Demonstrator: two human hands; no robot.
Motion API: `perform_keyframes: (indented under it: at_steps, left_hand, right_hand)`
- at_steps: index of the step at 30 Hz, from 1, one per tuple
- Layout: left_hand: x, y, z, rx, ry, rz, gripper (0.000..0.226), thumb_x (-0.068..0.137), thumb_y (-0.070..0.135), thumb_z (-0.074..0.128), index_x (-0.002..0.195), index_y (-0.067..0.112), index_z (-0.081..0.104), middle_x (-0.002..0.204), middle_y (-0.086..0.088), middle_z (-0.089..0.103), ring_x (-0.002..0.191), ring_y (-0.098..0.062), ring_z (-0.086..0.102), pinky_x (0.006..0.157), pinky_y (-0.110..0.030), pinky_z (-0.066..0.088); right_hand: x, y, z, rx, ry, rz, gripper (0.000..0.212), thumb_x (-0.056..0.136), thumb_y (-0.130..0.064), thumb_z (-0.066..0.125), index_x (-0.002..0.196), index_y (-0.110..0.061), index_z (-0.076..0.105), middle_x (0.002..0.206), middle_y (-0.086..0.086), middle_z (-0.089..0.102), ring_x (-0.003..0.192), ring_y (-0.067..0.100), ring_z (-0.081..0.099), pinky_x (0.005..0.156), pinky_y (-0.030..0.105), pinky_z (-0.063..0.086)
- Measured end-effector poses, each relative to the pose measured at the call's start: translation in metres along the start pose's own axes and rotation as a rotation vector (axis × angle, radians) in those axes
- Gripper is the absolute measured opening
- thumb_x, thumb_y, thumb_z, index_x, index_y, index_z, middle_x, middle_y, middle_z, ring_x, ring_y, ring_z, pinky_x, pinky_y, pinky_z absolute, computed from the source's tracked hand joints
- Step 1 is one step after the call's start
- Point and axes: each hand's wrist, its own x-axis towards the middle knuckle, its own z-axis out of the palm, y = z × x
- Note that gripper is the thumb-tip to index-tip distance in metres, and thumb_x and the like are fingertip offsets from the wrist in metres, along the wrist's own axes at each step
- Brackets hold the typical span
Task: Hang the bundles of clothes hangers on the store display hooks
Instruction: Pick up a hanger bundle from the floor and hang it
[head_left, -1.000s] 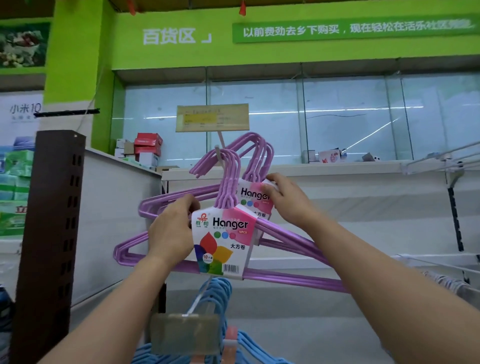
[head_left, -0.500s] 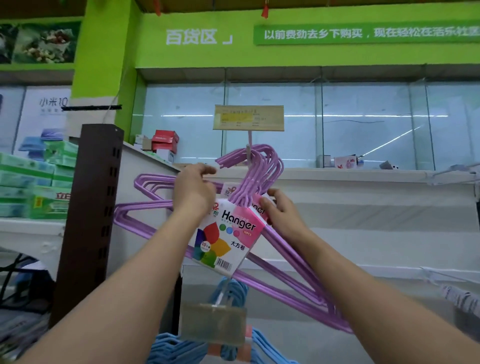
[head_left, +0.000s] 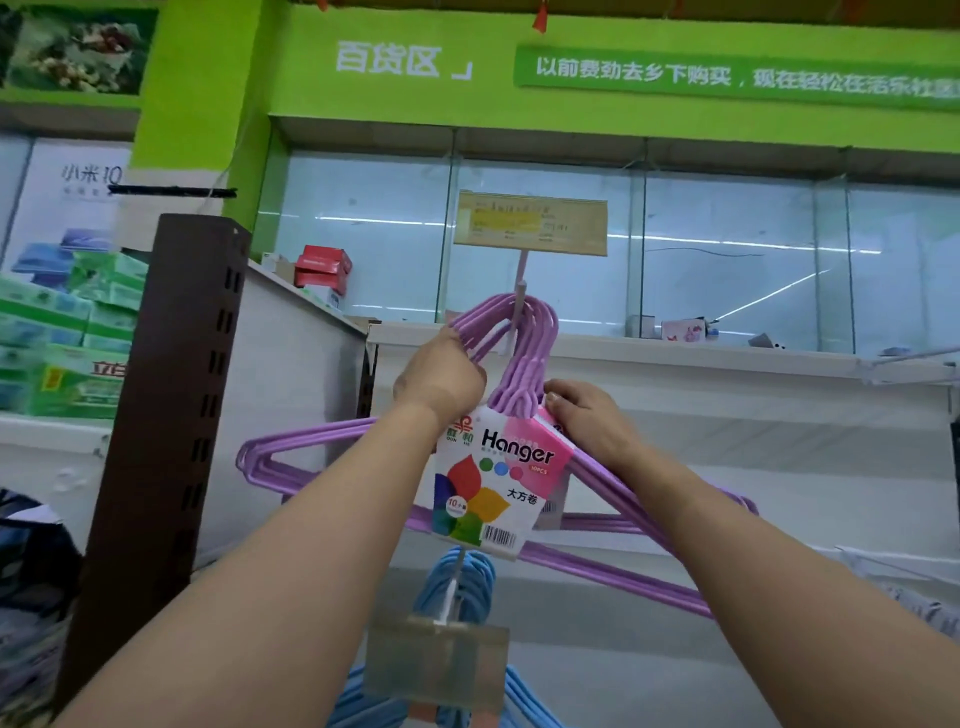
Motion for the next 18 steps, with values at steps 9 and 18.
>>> perform_keyframes:
  at_steps: [9,18]
  left_hand:
    - [-0.026,-0.009,0.012,0.088,0.134,0.06,0.041,0.099,0.035,0.029,0.137,0.023,0.04,0.101,-0.009,0.063,0.09,-0.029,0.056,0.076,-0.037,0.043]
    - [-0.067,-0.017,0.005,0.367,-0.111,0.201,0.074,0.086,0.071,0.013,0.139,0.027,0.04,0.128,-0.001,0.059,0.114,-0.024,0.055,0.082,-0.038,0.045]
  right_hand:
    - [0.0,-0.016,-0.022,-0.193,-0.207,0.177,0.036,0.1,-0.027,0.046,0.127,-0.006,0.059,0.131,0.01,0.058,0.114,0.024,0.055,0.096,0.031,0.041]
    - [-0.064,-0.064,-0.004,-0.394,0.349,0.157,0.056,0.098,-0.05,0.015,0.086,-0.021,0.061,0.081,0.001,0.061,0.076,0.02,0.053,0.084,0.038,0.035]
